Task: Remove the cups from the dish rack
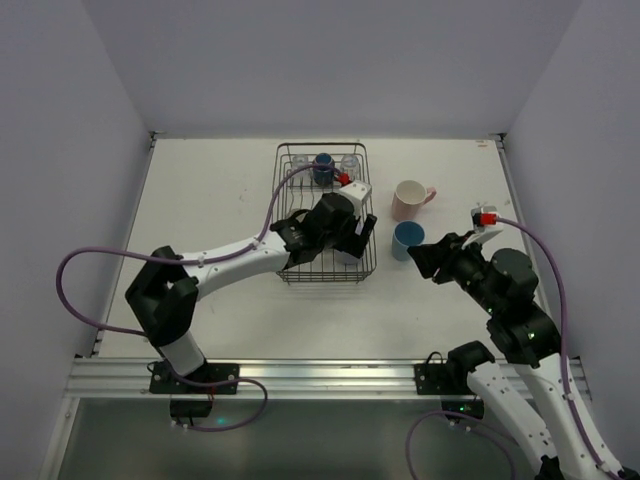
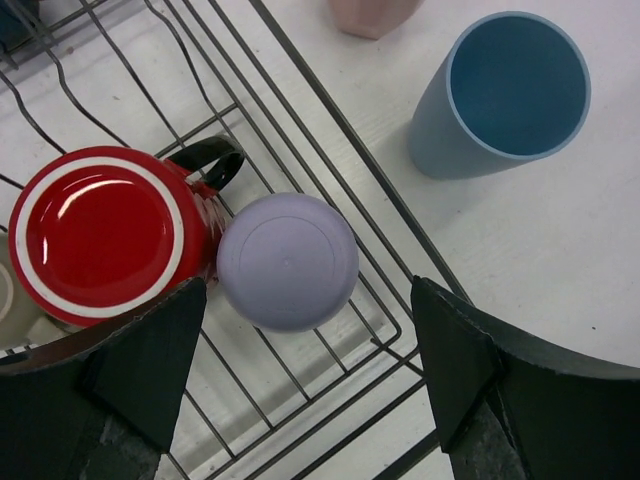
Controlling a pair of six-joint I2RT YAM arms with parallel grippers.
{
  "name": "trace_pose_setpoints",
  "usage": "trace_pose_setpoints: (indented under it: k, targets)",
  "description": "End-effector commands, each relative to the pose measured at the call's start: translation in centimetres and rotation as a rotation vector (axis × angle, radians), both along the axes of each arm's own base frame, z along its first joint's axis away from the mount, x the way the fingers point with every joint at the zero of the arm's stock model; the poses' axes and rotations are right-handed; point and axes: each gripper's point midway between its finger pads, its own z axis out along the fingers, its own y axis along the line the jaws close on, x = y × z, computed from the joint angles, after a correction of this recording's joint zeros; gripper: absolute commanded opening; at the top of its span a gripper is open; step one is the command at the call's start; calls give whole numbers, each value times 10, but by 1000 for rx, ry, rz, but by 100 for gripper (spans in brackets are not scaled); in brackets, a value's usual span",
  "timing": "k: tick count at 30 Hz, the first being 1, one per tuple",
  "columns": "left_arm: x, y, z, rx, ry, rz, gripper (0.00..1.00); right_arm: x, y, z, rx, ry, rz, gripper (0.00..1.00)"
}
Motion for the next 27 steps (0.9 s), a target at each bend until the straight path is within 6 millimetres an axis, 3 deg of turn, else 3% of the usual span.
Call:
trace_pose_setpoints:
  k: [1, 7, 13, 16, 19, 20, 22, 23, 24, 25, 26, 27]
  targets:
    - [18, -11, 17, -13, -73, 19, 87, -3, 5, 7, 38, -34, 26, 40]
    - [27, -20, -4, 19, -56, 22, 86, -7, 10, 6, 51, -31, 57, 39]
    - [31, -21, -15, 40, -50, 33, 73, -6, 9, 5, 57, -30, 48, 39]
    - [31, -17, -9, 41, -59, 44, 49, -6, 10, 6, 62, -30, 52, 40]
    - [29, -13, 17, -14, -95, 54, 33, -8, 15, 6, 76, -23, 75, 43]
    - [26, -10, 35, -52, -119, 58, 31, -7, 17, 5, 81, -15, 85, 45]
    - [21, -8, 57, -104, -140, 55, 30, -7, 23, 4, 110, -9, 112, 51]
    - [16, -4, 80, -159, -169, 53, 29, -7, 26, 4, 123, -6, 121, 57]
    - [11, -3, 90, -191, -174, 38, 29, -6, 29, 10, 167, -15, 126, 59]
    - [7, -1, 97, -220, -173, 41, 29, -6, 33, 5, 191, -2, 137, 61]
    - [0, 5, 122, -284, -200, 39, 29, -6, 36, 5, 219, -4, 145, 66]
    - [-5, 6, 131, -314, -204, 28, 29, -6, 40, 17, 280, -38, 160, 68]
